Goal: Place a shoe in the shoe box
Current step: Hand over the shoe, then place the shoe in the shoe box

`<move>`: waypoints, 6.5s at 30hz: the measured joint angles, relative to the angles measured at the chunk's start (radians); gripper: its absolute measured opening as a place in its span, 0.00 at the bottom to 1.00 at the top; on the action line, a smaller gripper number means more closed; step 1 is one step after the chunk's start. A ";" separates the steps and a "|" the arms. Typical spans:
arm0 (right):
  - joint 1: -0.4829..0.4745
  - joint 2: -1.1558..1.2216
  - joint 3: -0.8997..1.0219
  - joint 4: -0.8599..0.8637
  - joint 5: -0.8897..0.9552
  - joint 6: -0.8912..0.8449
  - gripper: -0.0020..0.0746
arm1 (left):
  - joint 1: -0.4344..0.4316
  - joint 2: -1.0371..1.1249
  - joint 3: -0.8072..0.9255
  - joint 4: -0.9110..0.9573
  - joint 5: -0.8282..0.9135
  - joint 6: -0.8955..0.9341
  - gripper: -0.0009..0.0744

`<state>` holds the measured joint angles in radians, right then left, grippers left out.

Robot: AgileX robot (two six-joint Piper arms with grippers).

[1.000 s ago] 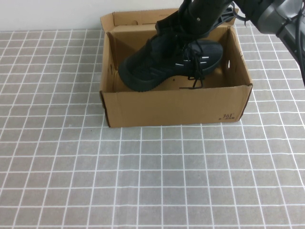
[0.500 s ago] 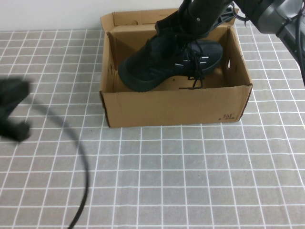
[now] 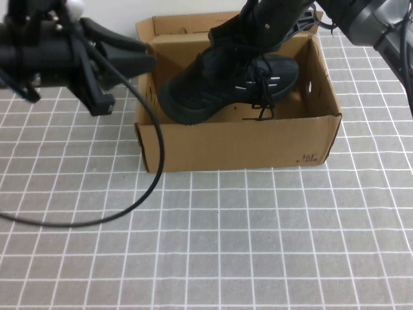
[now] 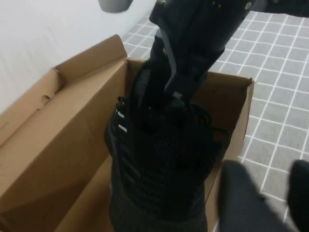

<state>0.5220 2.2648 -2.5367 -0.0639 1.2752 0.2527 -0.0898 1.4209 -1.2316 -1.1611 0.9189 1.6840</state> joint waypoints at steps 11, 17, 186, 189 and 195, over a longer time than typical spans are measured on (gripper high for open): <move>0.000 0.000 0.000 0.000 -0.020 0.000 0.02 | -0.100 0.132 -0.032 -0.007 -0.067 0.227 0.79; 0.000 0.000 0.000 0.002 -0.020 0.000 0.02 | -0.185 0.140 -0.032 -0.017 -0.251 0.241 0.80; -0.004 -1.262 1.106 -0.121 -0.039 0.039 0.01 | -0.125 0.887 -0.651 -0.313 -0.227 0.306 0.41; -0.004 -1.262 1.106 -0.118 -0.037 0.037 0.01 | -0.125 0.881 -0.651 -0.274 -0.216 0.236 0.45; -0.004 -1.262 1.106 -0.115 -0.037 0.035 0.01 | -0.125 0.805 -0.651 -0.090 -0.204 0.073 0.46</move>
<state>0.5177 1.0028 -1.4311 -0.1790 1.2382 0.2875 -0.2149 2.2262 -1.8827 -1.2515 0.7148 1.7572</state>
